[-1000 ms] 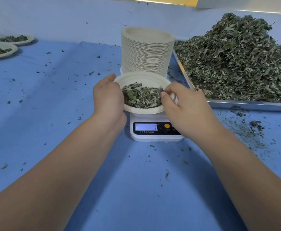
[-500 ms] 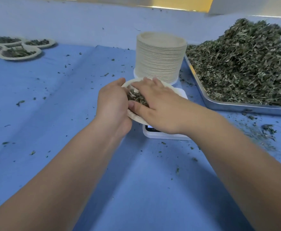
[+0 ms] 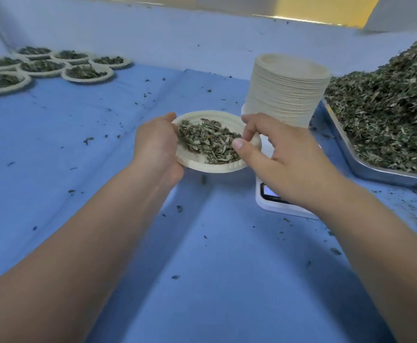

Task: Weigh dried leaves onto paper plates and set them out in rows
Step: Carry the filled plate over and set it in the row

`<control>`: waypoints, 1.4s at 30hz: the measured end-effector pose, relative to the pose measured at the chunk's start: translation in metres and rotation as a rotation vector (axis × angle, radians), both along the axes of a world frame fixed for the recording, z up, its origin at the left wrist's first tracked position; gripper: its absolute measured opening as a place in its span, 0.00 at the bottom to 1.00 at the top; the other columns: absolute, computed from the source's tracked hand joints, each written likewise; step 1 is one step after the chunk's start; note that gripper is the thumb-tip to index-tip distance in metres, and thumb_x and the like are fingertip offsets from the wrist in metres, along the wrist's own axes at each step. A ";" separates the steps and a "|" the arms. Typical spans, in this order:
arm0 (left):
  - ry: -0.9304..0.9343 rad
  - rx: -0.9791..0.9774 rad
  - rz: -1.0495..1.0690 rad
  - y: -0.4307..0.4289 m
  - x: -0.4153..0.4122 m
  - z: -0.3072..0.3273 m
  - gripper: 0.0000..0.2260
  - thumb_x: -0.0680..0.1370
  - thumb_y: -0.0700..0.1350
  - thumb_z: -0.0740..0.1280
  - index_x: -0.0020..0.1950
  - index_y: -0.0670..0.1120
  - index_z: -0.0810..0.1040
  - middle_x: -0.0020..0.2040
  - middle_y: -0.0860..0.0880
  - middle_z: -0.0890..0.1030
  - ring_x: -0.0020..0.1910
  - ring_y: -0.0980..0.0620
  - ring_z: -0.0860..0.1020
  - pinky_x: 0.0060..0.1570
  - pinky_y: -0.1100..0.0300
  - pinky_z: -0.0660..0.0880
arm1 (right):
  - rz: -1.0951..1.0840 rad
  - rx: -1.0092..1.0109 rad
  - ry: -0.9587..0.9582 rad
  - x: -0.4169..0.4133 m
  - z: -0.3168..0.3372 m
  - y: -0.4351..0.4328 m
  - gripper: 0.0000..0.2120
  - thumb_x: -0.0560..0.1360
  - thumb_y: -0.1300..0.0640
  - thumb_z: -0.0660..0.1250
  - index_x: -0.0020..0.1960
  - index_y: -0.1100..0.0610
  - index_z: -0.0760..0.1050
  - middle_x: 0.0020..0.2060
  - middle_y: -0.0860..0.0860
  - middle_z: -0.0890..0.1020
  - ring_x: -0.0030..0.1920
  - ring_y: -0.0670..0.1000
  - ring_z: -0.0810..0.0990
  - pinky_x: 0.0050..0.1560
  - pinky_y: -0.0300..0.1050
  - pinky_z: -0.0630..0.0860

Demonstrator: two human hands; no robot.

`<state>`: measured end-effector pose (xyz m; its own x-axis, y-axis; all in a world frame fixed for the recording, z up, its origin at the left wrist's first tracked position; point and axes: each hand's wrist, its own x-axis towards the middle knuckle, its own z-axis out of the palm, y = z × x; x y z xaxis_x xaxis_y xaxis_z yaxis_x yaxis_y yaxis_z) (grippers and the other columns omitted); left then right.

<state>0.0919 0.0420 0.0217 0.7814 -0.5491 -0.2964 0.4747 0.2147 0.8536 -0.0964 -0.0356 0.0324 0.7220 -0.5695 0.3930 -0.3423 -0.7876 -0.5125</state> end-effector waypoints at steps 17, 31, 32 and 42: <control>-0.043 0.206 0.219 0.094 0.143 -0.037 0.19 0.83 0.34 0.53 0.64 0.42 0.80 0.60 0.39 0.81 0.54 0.39 0.84 0.52 0.43 0.84 | 0.317 -0.035 0.170 0.153 -0.044 0.041 0.13 0.72 0.36 0.71 0.51 0.42 0.78 0.56 0.40 0.82 0.53 0.45 0.80 0.56 0.44 0.77; -1.027 0.850 0.164 0.148 0.256 -0.050 0.19 0.82 0.41 0.58 0.73 0.45 0.76 0.71 0.47 0.78 0.71 0.46 0.74 0.70 0.54 0.68 | 0.234 0.008 0.086 0.289 -0.070 0.054 0.12 0.69 0.39 0.75 0.45 0.45 0.80 0.38 0.40 0.80 0.41 0.41 0.76 0.38 0.29 0.67; -1.101 0.910 0.161 0.151 0.260 -0.049 0.20 0.82 0.41 0.58 0.74 0.44 0.75 0.72 0.46 0.77 0.72 0.44 0.73 0.71 0.53 0.68 | 0.232 0.005 0.083 0.301 -0.071 0.054 0.13 0.69 0.39 0.75 0.46 0.45 0.80 0.37 0.39 0.79 0.41 0.42 0.76 0.38 0.32 0.67; -1.238 1.206 0.007 0.168 0.288 -0.058 0.11 0.81 0.39 0.57 0.57 0.38 0.76 0.62 0.38 0.78 0.59 0.38 0.75 0.56 0.47 0.72 | 0.152 -0.002 0.105 0.428 -0.074 0.045 0.13 0.71 0.38 0.74 0.45 0.45 0.76 0.39 0.42 0.74 0.48 0.50 0.75 0.46 0.46 0.71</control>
<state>0.3796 0.2098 -0.0359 0.8458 -0.4834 0.2257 -0.5335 -0.7696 0.3508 0.3313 0.0099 -0.0418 0.8368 -0.4498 0.3121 -0.2704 -0.8353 -0.4787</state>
